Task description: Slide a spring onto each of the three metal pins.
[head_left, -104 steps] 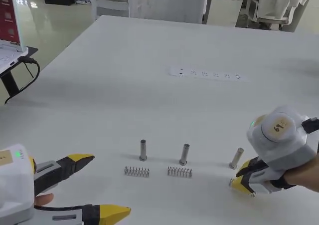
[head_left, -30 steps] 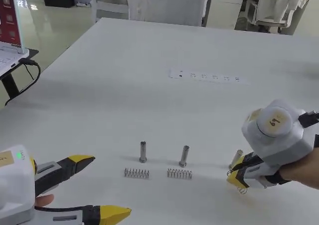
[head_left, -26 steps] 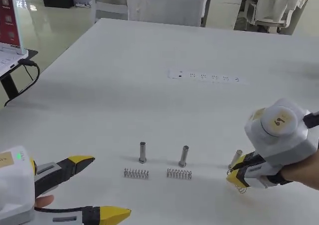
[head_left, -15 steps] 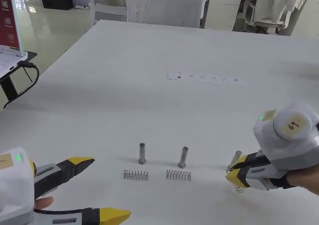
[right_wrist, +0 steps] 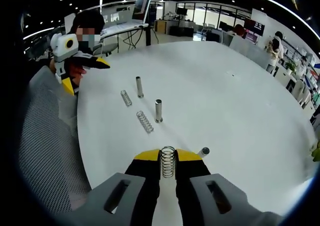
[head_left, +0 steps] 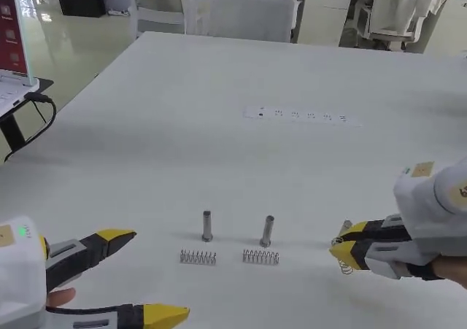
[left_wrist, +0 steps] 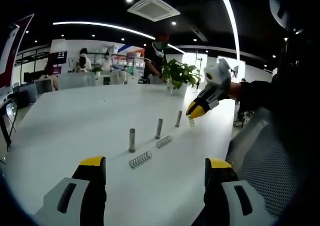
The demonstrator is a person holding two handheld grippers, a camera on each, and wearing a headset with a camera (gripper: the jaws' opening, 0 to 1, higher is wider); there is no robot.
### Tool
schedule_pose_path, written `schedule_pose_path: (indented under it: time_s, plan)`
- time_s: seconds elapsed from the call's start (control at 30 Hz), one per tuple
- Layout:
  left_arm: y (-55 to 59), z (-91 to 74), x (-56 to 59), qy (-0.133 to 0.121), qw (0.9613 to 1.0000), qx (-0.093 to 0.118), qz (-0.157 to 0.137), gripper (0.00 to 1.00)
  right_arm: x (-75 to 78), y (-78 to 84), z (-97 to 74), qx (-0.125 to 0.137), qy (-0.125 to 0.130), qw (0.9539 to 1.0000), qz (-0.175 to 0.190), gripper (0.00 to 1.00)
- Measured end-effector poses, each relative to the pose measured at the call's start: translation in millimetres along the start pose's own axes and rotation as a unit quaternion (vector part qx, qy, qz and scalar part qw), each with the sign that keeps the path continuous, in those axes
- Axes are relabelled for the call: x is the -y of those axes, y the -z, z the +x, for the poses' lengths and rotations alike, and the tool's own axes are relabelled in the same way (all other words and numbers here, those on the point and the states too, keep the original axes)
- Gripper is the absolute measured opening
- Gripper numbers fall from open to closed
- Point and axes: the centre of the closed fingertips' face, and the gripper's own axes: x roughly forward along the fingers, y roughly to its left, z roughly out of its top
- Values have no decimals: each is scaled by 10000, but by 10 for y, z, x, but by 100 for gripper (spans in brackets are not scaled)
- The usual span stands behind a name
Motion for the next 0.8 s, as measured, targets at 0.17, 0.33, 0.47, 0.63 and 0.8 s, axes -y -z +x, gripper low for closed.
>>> schedule_pose_path:
  time_s: [0.17, 0.33, 0.47, 0.63, 0.8]
  plan:
    - [-8, -7, -5, -16, 10000, 7, 9, 78, 1, -21, -28, 215, 12, 9998, -36, 8]
    - [-13, -13, -8, -27, 10000, 5, 17, 78, 24, -34, -58, 415, 54, 9991, 18, 8]
    - [-36, -20, -4, -32, 10000, 14, 36, 78, 40, -42, -79, 631, 82, 9979, 125, 8]
    - [-62, -27, 3, -37, 10000, 31, 51, 78, 33, -57, -120, 939, 76, 9954, 153, 8]
    - [-73, -31, 9, -42, 10000, 35, 66, 78, 4, -113, -186, 1270, 48, 9917, 174, 8]
